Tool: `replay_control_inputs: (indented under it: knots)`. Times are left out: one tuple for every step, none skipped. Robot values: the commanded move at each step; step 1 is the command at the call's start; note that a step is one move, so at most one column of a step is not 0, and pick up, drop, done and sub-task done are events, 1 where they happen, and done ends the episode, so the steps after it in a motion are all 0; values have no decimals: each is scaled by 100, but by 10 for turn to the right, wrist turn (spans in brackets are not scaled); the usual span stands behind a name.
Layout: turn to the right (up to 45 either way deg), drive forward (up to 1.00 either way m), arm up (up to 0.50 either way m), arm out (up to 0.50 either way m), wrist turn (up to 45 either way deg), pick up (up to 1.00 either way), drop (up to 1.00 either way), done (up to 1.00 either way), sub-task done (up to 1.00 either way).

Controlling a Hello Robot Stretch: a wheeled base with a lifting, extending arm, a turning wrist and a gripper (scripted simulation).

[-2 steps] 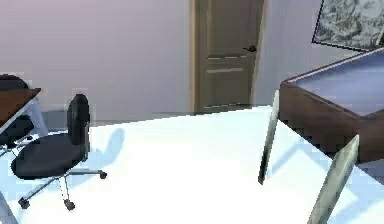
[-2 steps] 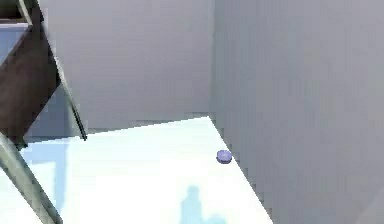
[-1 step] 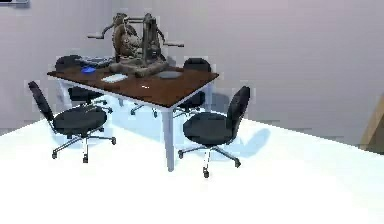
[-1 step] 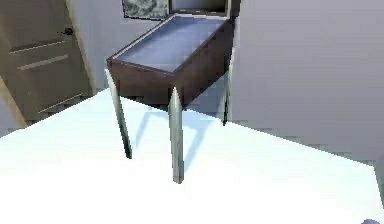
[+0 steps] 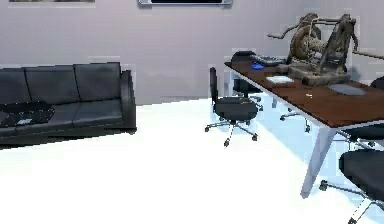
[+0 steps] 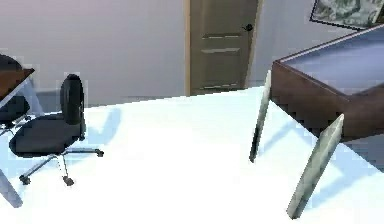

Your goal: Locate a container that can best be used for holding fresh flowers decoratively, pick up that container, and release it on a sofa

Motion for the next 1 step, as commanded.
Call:
replay_control_inputs:
  knots:
    - [-60, 0, 0, 0, 0, 0, 0, 0, 0]
